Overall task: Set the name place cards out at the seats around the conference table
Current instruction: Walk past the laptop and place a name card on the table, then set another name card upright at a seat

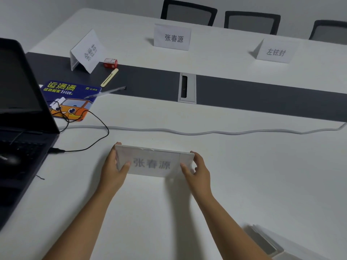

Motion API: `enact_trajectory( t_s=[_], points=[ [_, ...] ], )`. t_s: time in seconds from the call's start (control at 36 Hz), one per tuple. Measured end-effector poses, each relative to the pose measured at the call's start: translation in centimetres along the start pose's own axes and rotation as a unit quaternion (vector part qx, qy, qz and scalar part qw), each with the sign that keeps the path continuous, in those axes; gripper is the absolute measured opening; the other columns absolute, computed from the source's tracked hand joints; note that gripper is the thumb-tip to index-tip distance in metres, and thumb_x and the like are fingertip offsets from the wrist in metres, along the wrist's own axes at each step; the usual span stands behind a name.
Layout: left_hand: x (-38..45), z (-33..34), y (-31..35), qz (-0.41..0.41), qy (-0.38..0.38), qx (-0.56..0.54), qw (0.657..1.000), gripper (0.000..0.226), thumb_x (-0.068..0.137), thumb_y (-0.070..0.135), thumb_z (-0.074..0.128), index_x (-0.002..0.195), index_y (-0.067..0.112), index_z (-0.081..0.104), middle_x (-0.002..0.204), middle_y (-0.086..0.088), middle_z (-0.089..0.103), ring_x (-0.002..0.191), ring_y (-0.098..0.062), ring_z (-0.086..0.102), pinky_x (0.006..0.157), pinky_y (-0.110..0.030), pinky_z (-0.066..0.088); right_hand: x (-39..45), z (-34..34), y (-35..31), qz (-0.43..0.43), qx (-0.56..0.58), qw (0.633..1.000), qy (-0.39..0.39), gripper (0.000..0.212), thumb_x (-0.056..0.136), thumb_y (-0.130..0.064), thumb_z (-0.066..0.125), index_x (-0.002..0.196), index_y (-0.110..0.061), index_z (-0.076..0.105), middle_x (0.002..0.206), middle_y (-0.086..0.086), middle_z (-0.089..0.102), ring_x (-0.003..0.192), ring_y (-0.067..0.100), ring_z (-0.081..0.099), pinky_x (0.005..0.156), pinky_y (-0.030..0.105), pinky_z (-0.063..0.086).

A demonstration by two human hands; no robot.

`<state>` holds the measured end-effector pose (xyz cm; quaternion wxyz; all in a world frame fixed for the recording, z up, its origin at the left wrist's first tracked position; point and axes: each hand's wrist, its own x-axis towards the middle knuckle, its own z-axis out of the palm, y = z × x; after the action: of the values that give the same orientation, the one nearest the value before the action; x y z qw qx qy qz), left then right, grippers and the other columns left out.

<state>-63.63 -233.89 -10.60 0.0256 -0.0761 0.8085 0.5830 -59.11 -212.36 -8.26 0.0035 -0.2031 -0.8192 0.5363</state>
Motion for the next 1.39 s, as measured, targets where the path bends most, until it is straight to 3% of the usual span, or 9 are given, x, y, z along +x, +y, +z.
enact_trajectory(
  t_s=[0.28, 0.42, 0.53, 0.61, 0.75, 0.86, 0.97, 1.11, 1.39],
  points=[
    [-1.4, 0.2, 1.1, -0.019, 0.07, 0.035, 0.997, 0.075, 0.081, 0.003, 0.06, 0.141, 0.016, 0.018, 0.149, -0.007, 0.028, 0.137, -0.019, 0.028, 0.113, -0.041, 0.025, -1.1, -1.0, -0.9, 0.003, -0.003, 1.0, -0.01, 0.062, 0.084, -0.026, 0.059, 0.138, -0.017, 0.031, 0.146, -0.002, 0.038, 0.133, 0.016, 0.036, 0.109, 0.029, 0.03],
    [-8.3, 3.2, 2.3, 0.089, 0.172, 0.127, 0.973, 0.061, 0.076, 0.005, 0.065, 0.129, 0.002, 0.037, 0.142, -0.016, 0.032, 0.133, -0.026, 0.026, 0.106, -0.015, 0.018, -4.7, -4.2, -1.6, -0.048, -0.028, 0.997, 0.046, 0.048, 0.085, -0.023, 0.059, 0.13, -0.017, 0.044, 0.134, -0.009, 0.046, 0.128, 0.017, 0.042, 0.106, 0.031, 0.035],
    [-13.2, 6.5, 0.8, 0.211, 0.046, 0.132, 0.967, 0.048, 0.073, 0.028, 0.05, 0.117, 0.009, 0.043, 0.124, -0.005, 0.04, 0.132, -0.003, 0.026, 0.108, -0.007, 0.018, -8.0, -8.6, -2.4, -0.144, -0.042, 0.98, 0.134, 0.04, 0.078, -0.038, 0.054, 0.115, -0.022, 0.055, 0.115, -0.026, 0.046, 0.119, 0.0, 0.042, 0.097, 0.008, 0.032],
    [-16.0, 9.5, 0.9, 0.214, -0.07, 0.082, 0.971, 0.047, 0.071, 0.033, 0.048, 0.118, 0.028, 0.044, 0.13, 0.032, 0.036, 0.127, 0.02, 0.02, 0.104, -0.003, 0.019, -10.5, -12.8, -2.4, -0.125, -0.026, 0.977, 0.173, 0.029, 0.074, -0.041, 0.055, 0.102, -0.042, 0.052, 0.111, -0.031, 0.049, 0.11, -0.015, 0.045, 0.093, 0.002, 0.034],
    [-20.5, 15.4, 3.3, 0.181, -0.208, 0.025, 0.961, 0.056, 0.069, 0.052, 0.053, 0.118, 0.065, 0.029, 0.119, 0.041, 0.045, 0.107, 0.02, 0.041, 0.091, 0.003, 0.03, -16.4, -19.8, -0.2, -0.078, -0.025, 0.943, 0.322, 0.028, 0.071, -0.048, 0.047, 0.098, -0.045, 0.051, 0.111, -0.026, 0.054, 0.111, -0.012, 0.048, 0.081, -0.001, 0.038],
    [-23.3, 18.9, 5.8, 0.121, -0.282, 0.023, 0.951, 0.066, 0.052, 0.053, 0.053, 0.11, 0.072, 0.027, 0.115, 0.022, 0.053, 0.101, 0.022, 0.045, 0.079, 0.008, 0.03, -19.8, -23.5, 4.6, 0.039, -0.12, 0.919, 0.372, 0.045, 0.08, -0.033, 0.048, 0.123, -0.019, 0.047, 0.134, -0.001, 0.046, 0.135, 0.016, 0.029, 0.108, 0.024, 0.022],
    [-24.3, 20.7, 7.5, 0.088, -0.317, 0.031, 0.944, 0.067, 0.079, 0.016, 0.063, 0.137, 0.022, 0.028, 0.131, -0.014, 0.052, 0.118, -0.027, 0.051, 0.091, -0.024, 0.042, -21.1, -25.1, 8.1, 0.201, 0.038, 0.941, 0.271, 0.065, 0.09, -0.023, 0.05, 0.143, -0.014, 0.013, 0.152, 0.008, 0.02, 0.14, 0.022, 0.018, 0.113, 0.034, 0.018],
    [-24.2, 20.9, 8.7, 0.094, -0.293, 0.073, 0.949, 0.053, 0.083, 0.007, 0.057, 0.133, 0.011, 0.039, 0.124, -0.021, 0.056, 0.114, -0.032, 0.054, 0.094, -0.037, 0.04, -21.2, -25.5, 9.9, 0.196, 0.074, 0.938, 0.276, 0.064, 0.085, -0.024, 0.058, 0.14, -0.016, 0.024, 0.143, 0.004, 0.036, 0.13, 0.014, 0.034, 0.101, 0.023, 0.028],
    [-26.1, 20.3, 8.4, 0.086, -0.171, 0.065, 0.979, 0.038, 0.072, -0.008, 0.065, 0.108, 0.002, 0.062, 0.069, -0.006, 0.064, 0.056, 0.027, 0.05, 0.061, 0.009, 0.032, -21.1, -26.7, 10.8, 0.19, 0.077, 0.945, 0.256, 0.058, 0.08, -0.022, 0.065, 0.132, -0.014, 0.041, 0.132, 0.009, 0.048, 0.123, 0.021, 0.044, 0.1, 0.03, 0.038]
  ],
)
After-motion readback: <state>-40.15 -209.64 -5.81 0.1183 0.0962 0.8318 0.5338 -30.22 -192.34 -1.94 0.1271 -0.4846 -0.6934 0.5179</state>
